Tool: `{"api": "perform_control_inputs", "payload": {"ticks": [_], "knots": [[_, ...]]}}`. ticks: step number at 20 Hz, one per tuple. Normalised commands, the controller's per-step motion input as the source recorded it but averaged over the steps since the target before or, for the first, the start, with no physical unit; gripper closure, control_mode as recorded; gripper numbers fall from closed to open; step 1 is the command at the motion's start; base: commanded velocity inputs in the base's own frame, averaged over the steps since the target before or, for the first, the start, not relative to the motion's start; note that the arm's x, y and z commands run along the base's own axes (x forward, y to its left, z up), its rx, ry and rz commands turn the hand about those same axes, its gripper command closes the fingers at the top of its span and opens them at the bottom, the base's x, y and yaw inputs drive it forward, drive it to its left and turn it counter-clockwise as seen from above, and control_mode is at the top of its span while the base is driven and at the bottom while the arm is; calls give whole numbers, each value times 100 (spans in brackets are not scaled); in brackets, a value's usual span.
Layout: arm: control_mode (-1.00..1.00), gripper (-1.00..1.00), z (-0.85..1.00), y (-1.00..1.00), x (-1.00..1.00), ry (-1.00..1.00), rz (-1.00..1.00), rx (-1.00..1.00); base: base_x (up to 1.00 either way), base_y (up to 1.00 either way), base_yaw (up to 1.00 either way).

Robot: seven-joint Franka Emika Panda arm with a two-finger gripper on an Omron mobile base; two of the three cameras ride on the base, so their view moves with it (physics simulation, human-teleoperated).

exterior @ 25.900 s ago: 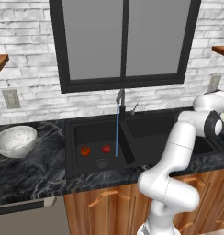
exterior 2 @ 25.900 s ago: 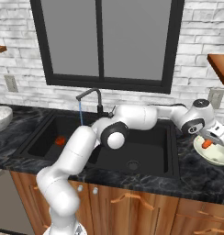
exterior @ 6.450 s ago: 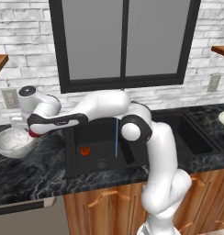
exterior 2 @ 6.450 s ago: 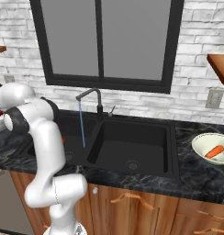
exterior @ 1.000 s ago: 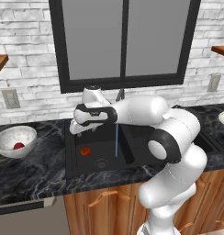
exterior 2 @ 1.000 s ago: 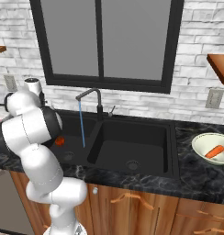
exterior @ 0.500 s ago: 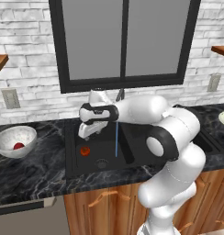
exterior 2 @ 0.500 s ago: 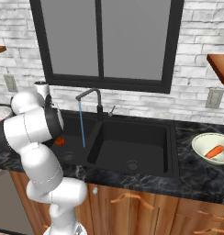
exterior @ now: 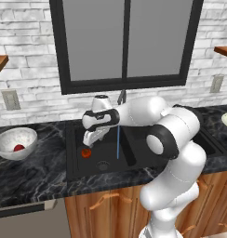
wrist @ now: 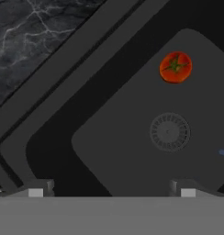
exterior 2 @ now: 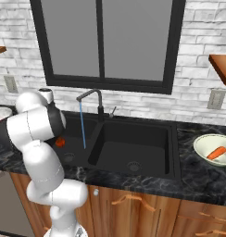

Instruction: Pick the tomatos from the sink and place them in one bowl. Place the carrot in the other bowl. Then turn off the sink faucet.

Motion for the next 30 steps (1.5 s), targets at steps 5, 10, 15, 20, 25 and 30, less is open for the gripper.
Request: {"api": "perform_control_inputs", "payload": {"ticks": [5,10,15,20,25,30], "knots": [[-100,-100,-23,-15,3,0,2,0,0,0,0],[-100,-100,-25,-22,6,0,2,0,0,0,0],[-100,-100,-32,-10,15,-1,1,0,0,0,0],[-100,-100,-27,-10,14,-4,0,0,0,0,0],[-100,-100,-22,-3,16,-1,0,0,0,0,0],[-100,-100,-22,0,17,-2,0,0,0,0,0]]}}
